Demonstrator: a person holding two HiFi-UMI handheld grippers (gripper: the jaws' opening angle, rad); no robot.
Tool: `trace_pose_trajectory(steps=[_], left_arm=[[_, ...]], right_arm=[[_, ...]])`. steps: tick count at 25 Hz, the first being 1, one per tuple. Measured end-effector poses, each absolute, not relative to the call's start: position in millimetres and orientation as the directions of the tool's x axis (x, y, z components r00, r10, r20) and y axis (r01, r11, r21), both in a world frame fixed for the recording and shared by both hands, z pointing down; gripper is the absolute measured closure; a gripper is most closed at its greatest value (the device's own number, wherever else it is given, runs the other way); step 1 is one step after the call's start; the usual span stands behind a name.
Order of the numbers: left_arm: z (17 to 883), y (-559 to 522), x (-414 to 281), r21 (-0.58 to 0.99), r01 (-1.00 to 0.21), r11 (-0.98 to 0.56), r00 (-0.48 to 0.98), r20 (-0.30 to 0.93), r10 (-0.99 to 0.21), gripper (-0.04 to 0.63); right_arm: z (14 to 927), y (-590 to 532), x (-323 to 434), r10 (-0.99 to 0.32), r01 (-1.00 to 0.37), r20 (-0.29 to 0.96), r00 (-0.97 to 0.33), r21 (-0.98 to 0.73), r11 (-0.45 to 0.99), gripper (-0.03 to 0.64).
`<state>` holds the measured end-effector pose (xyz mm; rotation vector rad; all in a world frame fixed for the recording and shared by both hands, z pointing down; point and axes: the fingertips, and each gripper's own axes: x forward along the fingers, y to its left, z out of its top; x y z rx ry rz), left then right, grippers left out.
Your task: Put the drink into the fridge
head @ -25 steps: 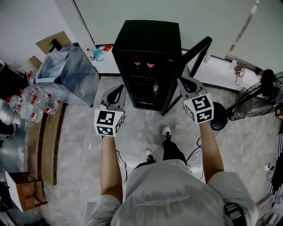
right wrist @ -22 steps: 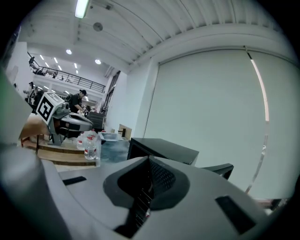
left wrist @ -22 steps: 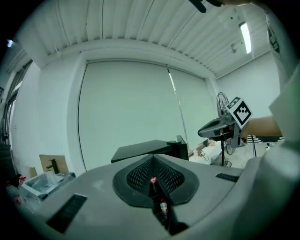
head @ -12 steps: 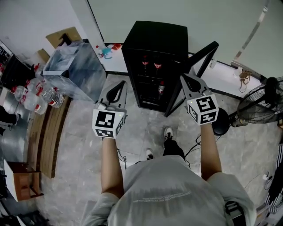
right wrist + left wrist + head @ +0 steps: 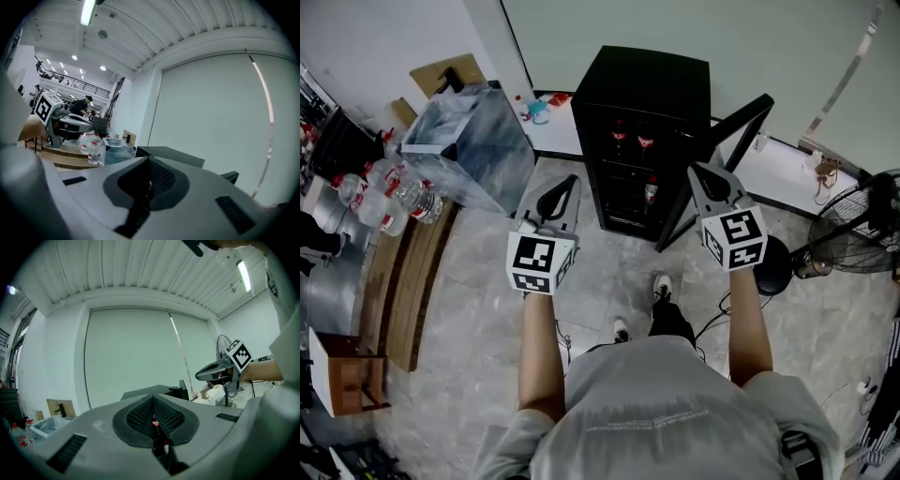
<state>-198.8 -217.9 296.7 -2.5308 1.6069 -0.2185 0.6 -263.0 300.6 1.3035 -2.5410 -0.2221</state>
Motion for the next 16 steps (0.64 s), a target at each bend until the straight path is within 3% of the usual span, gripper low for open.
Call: trace_pose_trajectory(steps=[16], left_arm=[[308.1,-210.7,-205.0,-0.173,-0.893,-0.415,0.410,0.064,-0.910,0.581]], right_arm=[[311.5,-257.3,-0.9,-0.806,-0.768,0.180,-0.564,0.243,0.592,0.615]])
